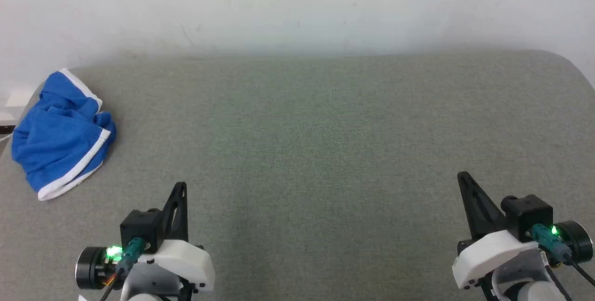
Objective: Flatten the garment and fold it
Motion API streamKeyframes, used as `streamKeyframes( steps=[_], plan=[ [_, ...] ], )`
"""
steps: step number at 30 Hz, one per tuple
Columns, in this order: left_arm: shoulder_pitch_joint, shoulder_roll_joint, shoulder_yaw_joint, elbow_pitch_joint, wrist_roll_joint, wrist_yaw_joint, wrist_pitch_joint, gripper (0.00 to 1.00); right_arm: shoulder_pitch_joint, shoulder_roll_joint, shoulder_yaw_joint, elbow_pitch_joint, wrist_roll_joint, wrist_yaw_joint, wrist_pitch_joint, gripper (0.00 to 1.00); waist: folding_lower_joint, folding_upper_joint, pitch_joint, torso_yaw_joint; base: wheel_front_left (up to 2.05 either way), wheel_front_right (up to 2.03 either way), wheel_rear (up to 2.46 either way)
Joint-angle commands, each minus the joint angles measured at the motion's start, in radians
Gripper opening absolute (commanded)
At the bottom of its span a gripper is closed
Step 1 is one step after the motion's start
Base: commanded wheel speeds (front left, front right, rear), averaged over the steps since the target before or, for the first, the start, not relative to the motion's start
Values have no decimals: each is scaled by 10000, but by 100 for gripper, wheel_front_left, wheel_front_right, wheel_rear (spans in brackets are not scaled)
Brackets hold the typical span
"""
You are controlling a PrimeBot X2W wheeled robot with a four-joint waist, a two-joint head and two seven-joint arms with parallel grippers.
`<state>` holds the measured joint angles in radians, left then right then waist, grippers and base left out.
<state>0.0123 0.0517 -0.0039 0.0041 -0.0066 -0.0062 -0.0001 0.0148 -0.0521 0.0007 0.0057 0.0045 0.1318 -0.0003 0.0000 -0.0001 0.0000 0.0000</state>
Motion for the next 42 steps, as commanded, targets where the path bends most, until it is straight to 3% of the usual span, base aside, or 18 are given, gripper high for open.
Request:
streamKeyframes(
  steps=[1,24,25,42],
  plan=[
    [-123,-15,39,-41,66,62,1,0,-148,19,-7,-57,-45,-11,3,0,0,1,0,0,0,0,0],
    [-123,-15,39,-41,66,62,1,0,-148,19,-7,-57,-45,-11,3,0,0,1,0,0,0,0,0],
    [0,0,0,0,0,0,0,100,0,0,0,0,0,0,0,100,0,0,0,0,0,0,0],
    [11,1,18,-71,-91,36,-81,100,11,-5,-144,-120,213,-1,14,100,0,0,-29,25,0,0,0]
  ],
)
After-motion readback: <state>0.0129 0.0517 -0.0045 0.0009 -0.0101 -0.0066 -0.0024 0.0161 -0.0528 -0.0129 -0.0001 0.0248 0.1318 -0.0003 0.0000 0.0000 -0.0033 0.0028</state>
